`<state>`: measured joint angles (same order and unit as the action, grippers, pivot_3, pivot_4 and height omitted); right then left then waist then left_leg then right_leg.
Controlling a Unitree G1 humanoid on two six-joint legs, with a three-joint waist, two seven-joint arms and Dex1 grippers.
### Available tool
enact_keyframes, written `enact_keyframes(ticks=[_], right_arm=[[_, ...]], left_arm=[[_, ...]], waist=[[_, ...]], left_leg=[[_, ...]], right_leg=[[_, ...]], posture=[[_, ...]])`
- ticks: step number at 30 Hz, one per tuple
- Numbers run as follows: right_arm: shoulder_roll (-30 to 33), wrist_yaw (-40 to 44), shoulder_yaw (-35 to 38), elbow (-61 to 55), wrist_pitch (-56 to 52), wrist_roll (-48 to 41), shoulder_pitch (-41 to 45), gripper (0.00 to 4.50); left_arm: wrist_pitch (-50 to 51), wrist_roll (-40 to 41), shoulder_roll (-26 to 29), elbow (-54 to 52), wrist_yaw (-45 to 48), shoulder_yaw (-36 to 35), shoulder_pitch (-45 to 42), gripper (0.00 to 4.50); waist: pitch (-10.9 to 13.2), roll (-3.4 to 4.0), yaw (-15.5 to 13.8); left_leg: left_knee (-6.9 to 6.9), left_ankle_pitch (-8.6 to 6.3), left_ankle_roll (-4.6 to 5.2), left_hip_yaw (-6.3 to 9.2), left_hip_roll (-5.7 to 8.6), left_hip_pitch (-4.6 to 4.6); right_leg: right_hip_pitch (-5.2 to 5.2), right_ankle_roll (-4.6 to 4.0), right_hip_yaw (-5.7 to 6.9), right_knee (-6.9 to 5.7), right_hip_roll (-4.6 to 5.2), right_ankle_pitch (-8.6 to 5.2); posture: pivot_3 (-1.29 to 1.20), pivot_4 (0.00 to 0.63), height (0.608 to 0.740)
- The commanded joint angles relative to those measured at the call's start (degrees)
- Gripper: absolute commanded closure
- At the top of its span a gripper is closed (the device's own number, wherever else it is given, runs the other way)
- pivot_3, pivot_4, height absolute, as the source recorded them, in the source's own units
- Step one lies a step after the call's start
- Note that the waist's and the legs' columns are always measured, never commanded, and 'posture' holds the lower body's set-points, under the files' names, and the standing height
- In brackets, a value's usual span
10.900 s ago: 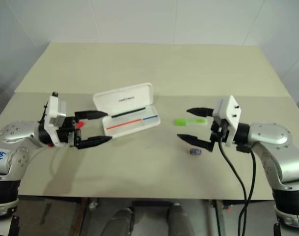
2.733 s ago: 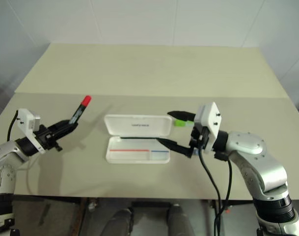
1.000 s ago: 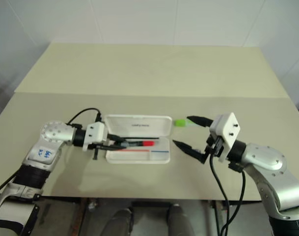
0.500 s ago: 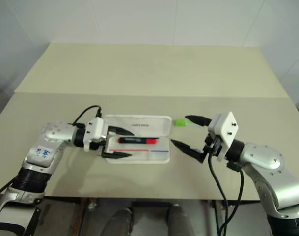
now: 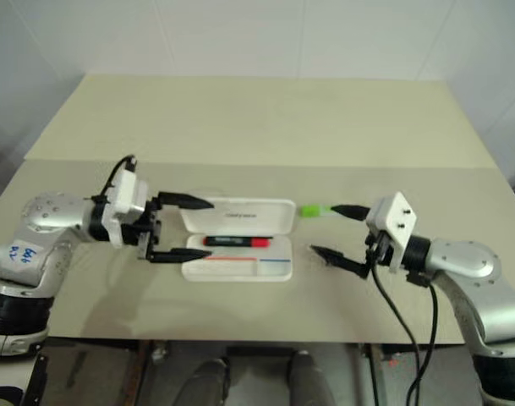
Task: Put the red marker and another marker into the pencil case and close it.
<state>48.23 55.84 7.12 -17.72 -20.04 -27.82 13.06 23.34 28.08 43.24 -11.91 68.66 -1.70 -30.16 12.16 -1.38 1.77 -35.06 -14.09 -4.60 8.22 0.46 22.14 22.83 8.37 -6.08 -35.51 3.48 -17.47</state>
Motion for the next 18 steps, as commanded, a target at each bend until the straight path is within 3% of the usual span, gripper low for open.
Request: enact_keyframes(ticks=[1,7,18], right_arm=[[2.5,5.6,-1.7,5.8,4.2,2.9,5.3,0.0],[0.5,14.8,-10.3,28.3,14.7,11.9,24.4,0.0],[-7.1,23.2,-18.2,68.0,34.0,24.7,46.4,0.0]], left_arm=[[1.8,2.6,0.7,-3.6,-1.8,-2.5,-1.5,0.03],[5.0,5.3,-2.1,-3.7,-8.0,-4.6,-5.2,0.03],[6.0,3.9,-2.5,-4.2,-11.8,-2.5,-7.9,0.03]], waist=[[0.0,0.0,0.0],[0.1,0.03,0.4],[0.1,0.04,0.4]], left_leg=[[0.0,0.0,0.0,0.0,0.0,0.0],[-0.05,0.01,-0.01,-0.04,0.0,-0.01],[0.04,0.1,-0.2,-0.17,-0.01,0.37]], right_leg=[[0.0,0.0,0.0,0.0,0.0,0.0],[0.0,0.05,-0.01,-0.01,0.0,0.03],[0.6,0.05,-0.12,-0.15,0.02,-0.02]], posture=[[0.0,0.15,0.74],[0.0,0.15,0.74],[0.0,0.15,0.74]])
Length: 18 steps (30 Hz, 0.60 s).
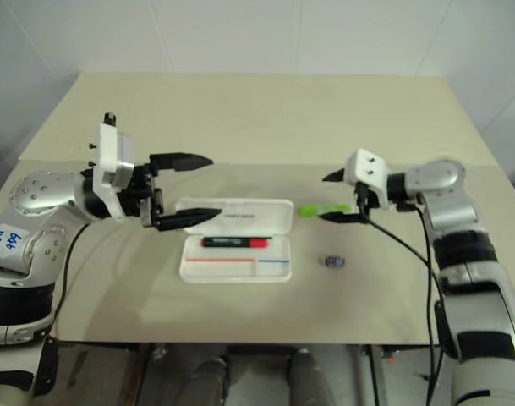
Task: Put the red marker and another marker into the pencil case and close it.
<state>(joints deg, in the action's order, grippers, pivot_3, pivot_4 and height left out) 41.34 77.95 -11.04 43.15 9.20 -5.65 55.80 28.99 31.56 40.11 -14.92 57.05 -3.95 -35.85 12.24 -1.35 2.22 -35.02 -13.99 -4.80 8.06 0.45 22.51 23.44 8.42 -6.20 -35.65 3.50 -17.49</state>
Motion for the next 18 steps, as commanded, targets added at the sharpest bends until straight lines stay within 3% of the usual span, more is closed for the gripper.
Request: enact_keyframes(ticks=[1,7,18], right_arm=[[-0.5,1.2,-0.3,9.8,6.1,3.5,4.8,0.0],[-1.6,1.1,-1.2,20.7,11.6,8.9,8.6,0.0],[-2.6,-1.7,-1.9,27.4,15.1,15.1,9.6,0.0]], left_arm=[[0.3,0.3,0.9,-1.0,0.1,-0.1,-2.6,0.03],[0.6,-0.3,3.6,0.2,2.3,0.1,-3.8,0.03],[0.3,-0.1,3.0,-0.3,1.9,0.3,-3.8,0.03]], waist=[[0.0,0.0,-0.1],[0.0,0.0,0.5],[0.0,0.01,1.8]], left_leg=[[0.01,0.0,-0.01,-0.01,0.0,0.02],[0.0,0.0,0.0,-0.08,0.0,0.0],[-0.03,0.01,0.0,-0.11,-0.01,-0.13]], right_leg=[[0.03,-0.01,0.0,-0.01,-0.01,0.0],[0.03,-0.01,-0.06,-0.07,-0.02,-0.01],[0.04,0.0,-0.15,-0.33,-0.08,-0.01]], posture=[[0.0,0.15,0.74],[0.0,0.15,0.74],[0.0,0.15,0.74]])
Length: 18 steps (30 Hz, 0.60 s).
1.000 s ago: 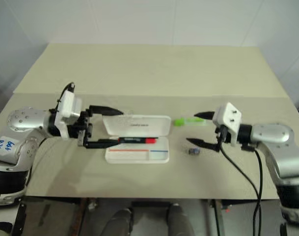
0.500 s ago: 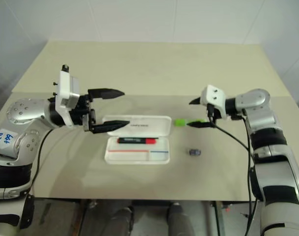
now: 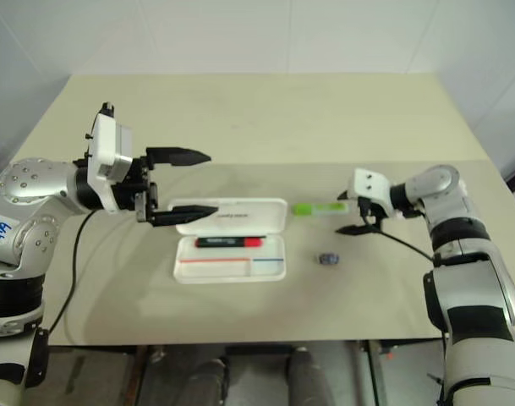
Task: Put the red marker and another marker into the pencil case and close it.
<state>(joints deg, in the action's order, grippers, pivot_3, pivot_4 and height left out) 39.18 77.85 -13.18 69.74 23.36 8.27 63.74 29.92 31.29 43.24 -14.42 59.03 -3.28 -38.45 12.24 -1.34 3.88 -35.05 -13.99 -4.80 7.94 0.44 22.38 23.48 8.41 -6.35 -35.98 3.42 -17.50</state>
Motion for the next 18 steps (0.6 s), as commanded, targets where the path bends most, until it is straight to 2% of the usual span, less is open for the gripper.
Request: enact_keyframes(ticks=[1,14,18], right_arm=[[-0.6,-2.1,0.2,1.3,1.0,1.7,1.8,0.0],[-4.7,-7.9,2.2,4.7,-2.3,3.3,6.3,0.0],[-5.4,-7.0,2.6,5.0,-3.9,3.3,6.8,0.0]], left_arm=[[-0.7,0.2,-0.1,-0.8,-0.1,-0.3,-1.2,0.03],[-0.4,0.6,-1.0,-1.8,-0.5,-0.4,-0.6,0.03],[-0.2,0.8,-1.1,-2.4,-0.7,-0.5,-0.2,0.03]], waist=[[0.0,0.0,0.4],[0.0,0.0,1.3],[0.0,0.0,1.1]], left_leg=[[-0.02,0.0,0.0,0.0,0.0,-0.01],[-0.11,0.08,-0.03,-0.01,-0.01,-0.19],[-0.1,0.09,-0.04,-0.01,-0.01,-0.17]], right_leg=[[-0.01,0.0,0.0,-0.02,0.0,0.0],[-0.07,0.02,-0.09,-0.31,-0.06,0.03],[-0.05,0.01,-0.1,-0.33,-0.05,0.03]], posture=[[0.0,0.15,0.74],[0.0,0.15,0.74],[0.0,0.15,0.74]])
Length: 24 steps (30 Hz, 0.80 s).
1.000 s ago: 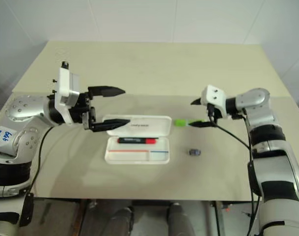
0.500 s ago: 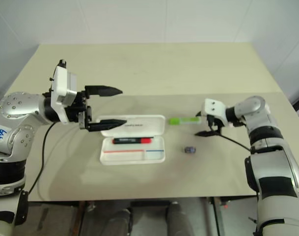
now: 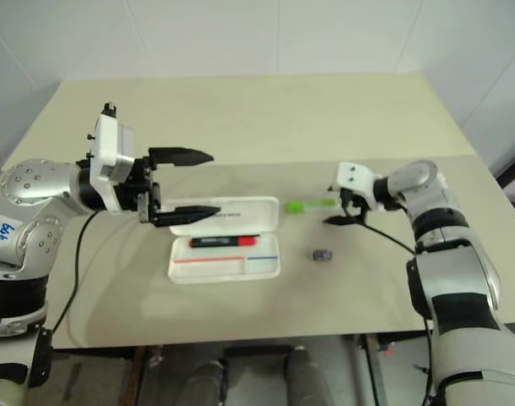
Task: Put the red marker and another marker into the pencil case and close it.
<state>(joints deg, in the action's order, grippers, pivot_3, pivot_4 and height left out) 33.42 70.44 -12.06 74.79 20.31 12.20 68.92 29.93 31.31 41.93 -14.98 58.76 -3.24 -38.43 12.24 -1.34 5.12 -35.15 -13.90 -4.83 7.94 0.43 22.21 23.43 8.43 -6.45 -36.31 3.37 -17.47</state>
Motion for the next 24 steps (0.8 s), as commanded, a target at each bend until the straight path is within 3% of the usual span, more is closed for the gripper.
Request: enact_keyframes(ticks=[1,6,16,24], right_arm=[[0.1,1.1,1.6,0.1,-1.6,-0.7,1.6,0.0],[-0.5,4.5,1.2,0.3,-4.6,-0.1,1.8,0.0],[-1.1,9.5,0.4,-0.2,-4.2,1.0,1.1,3.42],[-0.5,6.5,1.2,-0.8,-2.8,1.0,0.5,3.42]], left_arm=[[-0.1,0.8,0.1,-2.0,-0.4,-0.6,-0.1,0.03],[0.1,0.9,-0.3,-2.4,-0.6,-0.4,0.0,0.03],[1.1,1.5,-0.5,-3.8,-1.2,-0.7,0.5,0.0],[1.2,1.5,-1.0,-3.9,-1.6,-0.5,0.6,0.0]], waist=[[0.0,0.0,-0.2],[0.0,0.0,-0.2],[0.0,0.0,-0.1],[0.0,0.0,-0.1]], left_leg=[[0.01,0.0,0.0,0.0,0.01,0.01],[0.03,-0.01,0.01,0.0,0.01,0.06],[0.03,-0.01,0.01,0.0,0.0,0.04],[0.01,-0.01,0.01,-0.01,0.01,0.04]], right_leg=[[0.01,0.0,0.0,0.01,0.01,0.0],[0.01,0.0,0.01,0.11,0.03,0.0],[0.01,0.0,0.01,0.08,0.01,0.0],[0.01,0.0,0.01,0.07,0.02,0.0]], posture=[[0.0,0.15,0.74],[0.0,0.15,0.74],[0.0,0.15,0.74],[0.0,0.15,0.74]])
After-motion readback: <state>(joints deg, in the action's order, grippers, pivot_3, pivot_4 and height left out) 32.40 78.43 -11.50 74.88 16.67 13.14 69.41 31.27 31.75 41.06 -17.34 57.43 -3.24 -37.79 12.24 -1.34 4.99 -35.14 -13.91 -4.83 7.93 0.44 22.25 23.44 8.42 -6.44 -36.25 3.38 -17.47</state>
